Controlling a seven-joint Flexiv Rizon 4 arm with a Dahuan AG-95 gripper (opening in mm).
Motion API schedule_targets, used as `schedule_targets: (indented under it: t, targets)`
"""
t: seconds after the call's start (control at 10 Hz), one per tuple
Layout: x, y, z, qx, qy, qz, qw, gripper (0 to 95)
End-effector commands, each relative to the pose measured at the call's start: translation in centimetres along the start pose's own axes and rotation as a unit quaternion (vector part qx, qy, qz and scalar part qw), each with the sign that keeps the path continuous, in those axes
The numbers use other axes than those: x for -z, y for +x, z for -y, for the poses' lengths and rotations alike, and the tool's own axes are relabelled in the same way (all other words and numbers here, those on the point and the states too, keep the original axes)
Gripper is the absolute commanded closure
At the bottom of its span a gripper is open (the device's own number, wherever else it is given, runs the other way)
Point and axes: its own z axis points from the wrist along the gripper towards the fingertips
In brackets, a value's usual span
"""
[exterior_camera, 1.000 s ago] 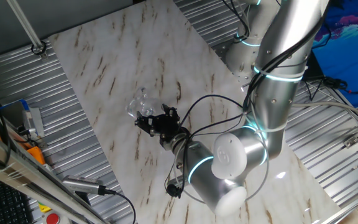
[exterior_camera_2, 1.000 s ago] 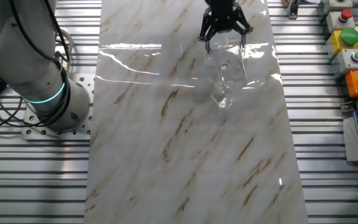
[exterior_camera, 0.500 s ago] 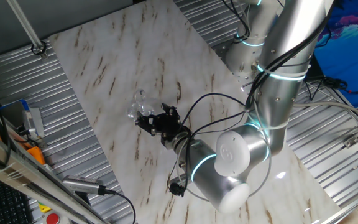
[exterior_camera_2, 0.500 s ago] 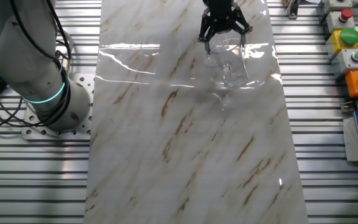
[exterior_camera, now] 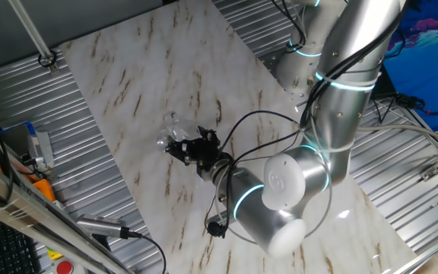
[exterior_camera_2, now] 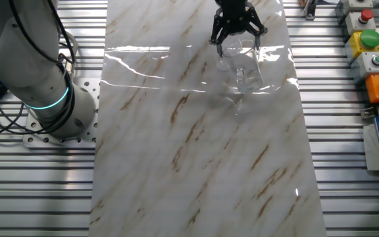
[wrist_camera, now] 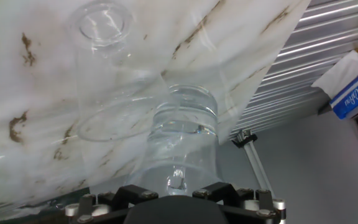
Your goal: Pour the water from one cup into another empty cup
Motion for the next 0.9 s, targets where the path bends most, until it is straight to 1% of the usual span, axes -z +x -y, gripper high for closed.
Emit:
schedule_targets:
  t: [0.1, 0.2, 0.4, 0.5, 0.6, 0.7, 0.9]
  targets:
    - [-0.08, 0.17, -0.08, 0.002, 0.002, 0.022, 0.9997, 95.0]
    - [-0.1, 0.24, -0.11, 0.003, 0.002, 0.031, 0.9995, 95.0]
    - [-0.2, 0.46, -0.22, 0.005, 0.003, 0.056, 0.9984, 95.0]
    - [-0.25, 0.57, -0.28, 0.004, 0.002, 0.064, 0.9979, 95.0]
    - [-0.34, 0.77, -0.4, 0.002, -0.002, 0.082, 0.9967, 95.0]
    - [-0.43, 0.87, -0.48, 0.002, -0.002, 0.093, 0.9957, 95.0]
    - [-0.77, 0.99, -0.68, 0.002, -0.008, 0.135, 0.9908, 95.0]
